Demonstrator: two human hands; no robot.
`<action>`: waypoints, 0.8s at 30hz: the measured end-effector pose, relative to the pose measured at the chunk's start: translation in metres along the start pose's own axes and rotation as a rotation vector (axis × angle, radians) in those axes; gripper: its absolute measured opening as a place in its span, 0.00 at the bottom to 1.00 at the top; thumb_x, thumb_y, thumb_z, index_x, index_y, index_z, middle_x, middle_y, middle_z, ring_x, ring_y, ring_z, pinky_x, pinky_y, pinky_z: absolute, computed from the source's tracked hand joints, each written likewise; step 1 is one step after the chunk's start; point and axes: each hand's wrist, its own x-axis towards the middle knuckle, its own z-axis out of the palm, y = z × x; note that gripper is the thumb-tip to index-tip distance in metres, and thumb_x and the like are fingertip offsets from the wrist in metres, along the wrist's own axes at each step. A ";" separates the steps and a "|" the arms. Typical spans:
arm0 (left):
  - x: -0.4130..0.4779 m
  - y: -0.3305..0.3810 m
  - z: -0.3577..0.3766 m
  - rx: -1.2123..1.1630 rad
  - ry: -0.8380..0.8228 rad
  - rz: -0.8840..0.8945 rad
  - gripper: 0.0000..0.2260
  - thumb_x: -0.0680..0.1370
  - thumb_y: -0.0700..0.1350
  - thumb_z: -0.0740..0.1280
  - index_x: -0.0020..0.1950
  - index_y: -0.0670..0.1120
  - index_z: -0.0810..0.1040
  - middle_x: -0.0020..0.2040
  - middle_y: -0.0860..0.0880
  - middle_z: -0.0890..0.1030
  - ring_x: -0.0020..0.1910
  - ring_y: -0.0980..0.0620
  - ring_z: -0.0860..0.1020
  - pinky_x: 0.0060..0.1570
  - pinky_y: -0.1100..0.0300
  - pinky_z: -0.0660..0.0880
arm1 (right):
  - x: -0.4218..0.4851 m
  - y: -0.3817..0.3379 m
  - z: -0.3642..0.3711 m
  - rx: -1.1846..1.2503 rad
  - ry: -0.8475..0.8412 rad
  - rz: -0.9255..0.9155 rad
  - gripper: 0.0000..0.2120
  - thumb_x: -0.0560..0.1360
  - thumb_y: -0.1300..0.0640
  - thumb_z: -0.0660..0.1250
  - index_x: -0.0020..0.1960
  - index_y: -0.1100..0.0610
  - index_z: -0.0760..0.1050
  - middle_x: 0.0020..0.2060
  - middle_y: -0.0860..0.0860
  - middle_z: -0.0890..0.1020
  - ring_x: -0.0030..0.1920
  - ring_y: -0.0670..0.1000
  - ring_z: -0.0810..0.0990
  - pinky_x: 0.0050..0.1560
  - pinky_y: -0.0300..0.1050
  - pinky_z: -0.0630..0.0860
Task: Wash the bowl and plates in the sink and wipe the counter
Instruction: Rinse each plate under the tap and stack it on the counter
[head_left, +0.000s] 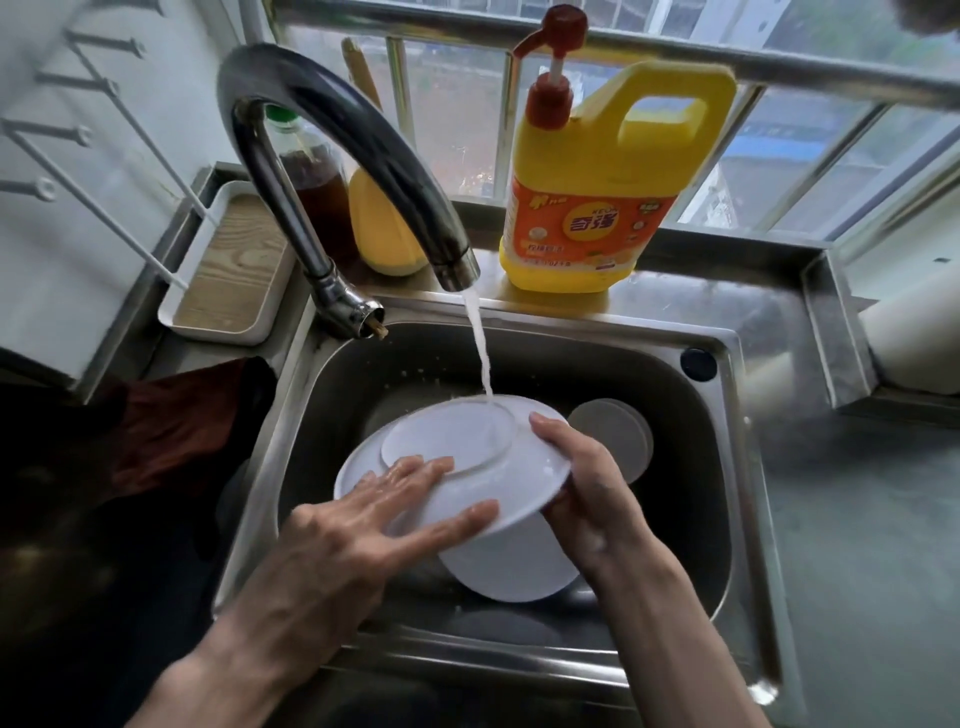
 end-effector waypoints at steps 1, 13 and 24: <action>-0.002 -0.002 0.003 -0.011 -0.045 -0.004 0.47 0.71 0.32 0.76 0.81 0.62 0.61 0.75 0.42 0.72 0.69 0.43 0.76 0.53 0.45 0.83 | 0.000 0.000 -0.003 -0.003 0.040 0.006 0.22 0.77 0.54 0.73 0.65 0.68 0.78 0.55 0.65 0.85 0.54 0.62 0.86 0.59 0.57 0.83; 0.017 -0.002 0.023 -1.134 0.108 -1.038 0.43 0.73 0.55 0.76 0.80 0.70 0.54 0.79 0.60 0.62 0.68 0.58 0.73 0.53 0.63 0.81 | -0.014 0.003 -0.036 -0.063 0.020 -0.103 0.17 0.78 0.54 0.71 0.63 0.62 0.82 0.55 0.61 0.86 0.54 0.61 0.87 0.48 0.51 0.85; 0.054 0.007 0.047 -1.822 0.127 -1.288 0.19 0.79 0.43 0.71 0.69 0.48 0.78 0.60 0.42 0.85 0.56 0.42 0.85 0.48 0.51 0.85 | -0.015 0.000 -0.062 -0.145 0.205 -0.251 0.15 0.80 0.50 0.70 0.62 0.59 0.82 0.52 0.59 0.87 0.52 0.61 0.87 0.52 0.54 0.85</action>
